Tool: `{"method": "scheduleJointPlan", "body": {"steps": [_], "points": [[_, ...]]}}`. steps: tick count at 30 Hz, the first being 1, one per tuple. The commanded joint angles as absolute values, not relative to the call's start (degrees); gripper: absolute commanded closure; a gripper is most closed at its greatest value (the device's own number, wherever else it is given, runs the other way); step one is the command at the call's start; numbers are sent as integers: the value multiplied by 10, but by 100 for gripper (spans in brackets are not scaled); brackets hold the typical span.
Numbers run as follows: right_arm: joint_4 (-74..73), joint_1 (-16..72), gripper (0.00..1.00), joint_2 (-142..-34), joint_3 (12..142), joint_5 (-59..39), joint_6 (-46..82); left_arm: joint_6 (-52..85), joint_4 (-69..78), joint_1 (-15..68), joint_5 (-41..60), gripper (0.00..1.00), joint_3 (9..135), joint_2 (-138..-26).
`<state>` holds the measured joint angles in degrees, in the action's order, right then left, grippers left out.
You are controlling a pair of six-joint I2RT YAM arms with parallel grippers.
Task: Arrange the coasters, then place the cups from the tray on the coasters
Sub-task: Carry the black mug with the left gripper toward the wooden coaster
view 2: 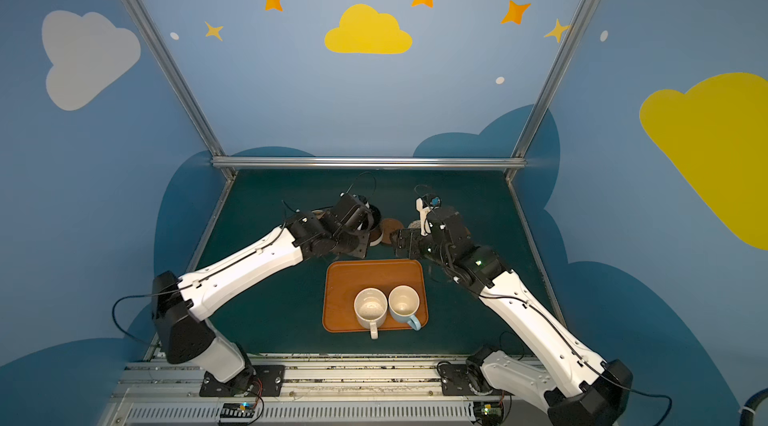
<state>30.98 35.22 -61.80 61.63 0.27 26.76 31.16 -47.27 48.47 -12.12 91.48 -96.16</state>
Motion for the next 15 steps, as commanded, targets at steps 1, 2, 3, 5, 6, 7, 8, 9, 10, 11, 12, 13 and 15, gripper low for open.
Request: {"method": "scheduleJointPlan", "body": {"steps": [1, 2, 3, 5, 6, 7, 8, 9, 10, 11, 12, 13, 15], "points": [[352, 325, 3, -633, 644, -14, 258, 319, -479, 480, -130, 96, 996, -1010], [354, 317, 3, -634, 646, -22, 257, 327, -494, 477, -130, 96, 1020, -1030], [355, 307, 3, -634, 648, -32, 255, 329, -505, 475, -129, 96, 1044, -1051], [352, 290, 3, -631, 647, -50, 252, 335, -509, 472, -124, 96, 1072, -1082], [353, 281, 3, -631, 648, -60, 250, 338, -508, 470, -121, 96, 1083, -1096], [357, 270, 3, -633, 651, -69, 250, 342, -505, 468, -121, 96, 1093, -1109], [361, 261, 3, -636, 653, -76, 247, 343, -505, 466, -119, 96, 1103, -1121], [365, 251, 3, -639, 656, -84, 243, 345, -507, 464, -120, 96, 1116, -1134], [368, 244, 3, -641, 657, -88, 240, 349, -509, 462, -125, 96, 1129, -1147], [370, 238, 3, -643, 657, -90, 238, 347, -507, 461, -130, 96, 1140, -1159], [371, 232, 3, -645, 658, -90, 236, 342, -513, 459, -136, 96, 1159, -1174], [372, 228, 3, -645, 657, -91, 235, 348, -532, 458, -159, 96, 1190, -1190], [368, 221, 3, -645, 653, -89, 232, 364, -564, 457, -177, 96, 1246, -1226]]}}
